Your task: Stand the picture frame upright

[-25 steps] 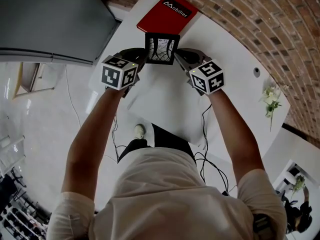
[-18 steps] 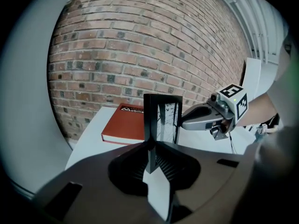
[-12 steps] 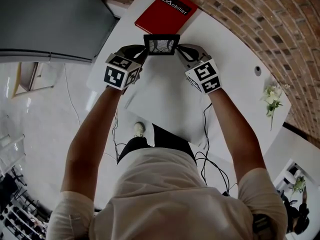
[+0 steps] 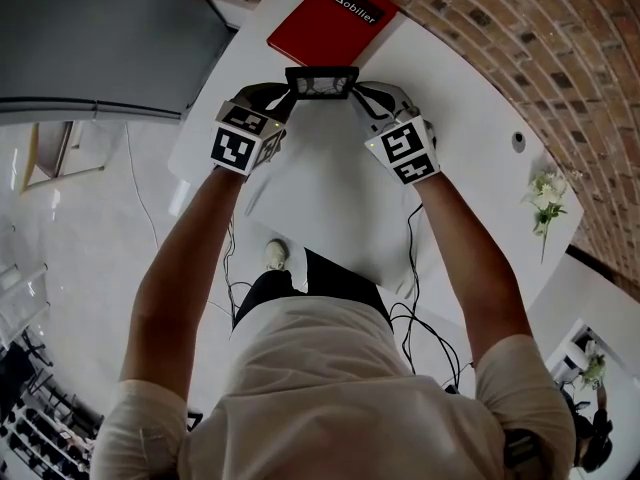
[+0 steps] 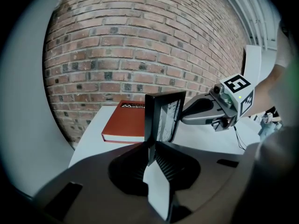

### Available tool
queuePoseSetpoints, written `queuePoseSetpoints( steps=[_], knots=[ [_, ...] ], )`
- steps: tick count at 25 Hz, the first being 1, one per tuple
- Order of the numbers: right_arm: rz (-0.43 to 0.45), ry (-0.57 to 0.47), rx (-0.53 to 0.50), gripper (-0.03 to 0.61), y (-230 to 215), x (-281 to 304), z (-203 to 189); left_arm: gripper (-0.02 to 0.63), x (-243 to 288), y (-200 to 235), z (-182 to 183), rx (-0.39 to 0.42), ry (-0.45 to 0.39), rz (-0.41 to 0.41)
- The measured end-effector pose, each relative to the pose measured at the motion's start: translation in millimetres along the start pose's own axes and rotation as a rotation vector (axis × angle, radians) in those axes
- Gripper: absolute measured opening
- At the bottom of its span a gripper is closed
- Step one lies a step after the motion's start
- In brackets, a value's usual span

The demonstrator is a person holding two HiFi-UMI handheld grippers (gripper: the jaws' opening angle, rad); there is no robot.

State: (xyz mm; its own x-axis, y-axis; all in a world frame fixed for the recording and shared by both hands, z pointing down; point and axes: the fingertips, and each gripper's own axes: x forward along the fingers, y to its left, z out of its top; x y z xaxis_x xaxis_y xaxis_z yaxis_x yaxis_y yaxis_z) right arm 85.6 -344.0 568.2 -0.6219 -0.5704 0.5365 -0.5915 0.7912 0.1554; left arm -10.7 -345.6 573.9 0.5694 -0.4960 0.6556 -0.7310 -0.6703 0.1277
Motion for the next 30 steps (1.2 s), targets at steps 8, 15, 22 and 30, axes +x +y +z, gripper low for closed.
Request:
queuePoseSetpoints(
  steps=[8, 15, 22, 30],
  knots=[
    [-0.019, 0.016, -0.024, 0.025, -1, 7, -10, 0.041, 9, 4, -3, 0.024, 0.011, 0.009],
    [-0.030, 0.015, -0.038, 0.025, 2, 9, -13, 0.042, 12, 5, -9, 0.039, 0.016, 0.012],
    [-0.032, 0.006, -0.032, 0.025, 3, 8, -15, 0.043, 12, 4, -12, 0.037, 0.010, 0.008],
    [-0.034, 0.004, -0.029, 0.025, 4, 7, -15, 0.044, 12, 3, -12, 0.020, 0.001, 0.001]
  ],
)
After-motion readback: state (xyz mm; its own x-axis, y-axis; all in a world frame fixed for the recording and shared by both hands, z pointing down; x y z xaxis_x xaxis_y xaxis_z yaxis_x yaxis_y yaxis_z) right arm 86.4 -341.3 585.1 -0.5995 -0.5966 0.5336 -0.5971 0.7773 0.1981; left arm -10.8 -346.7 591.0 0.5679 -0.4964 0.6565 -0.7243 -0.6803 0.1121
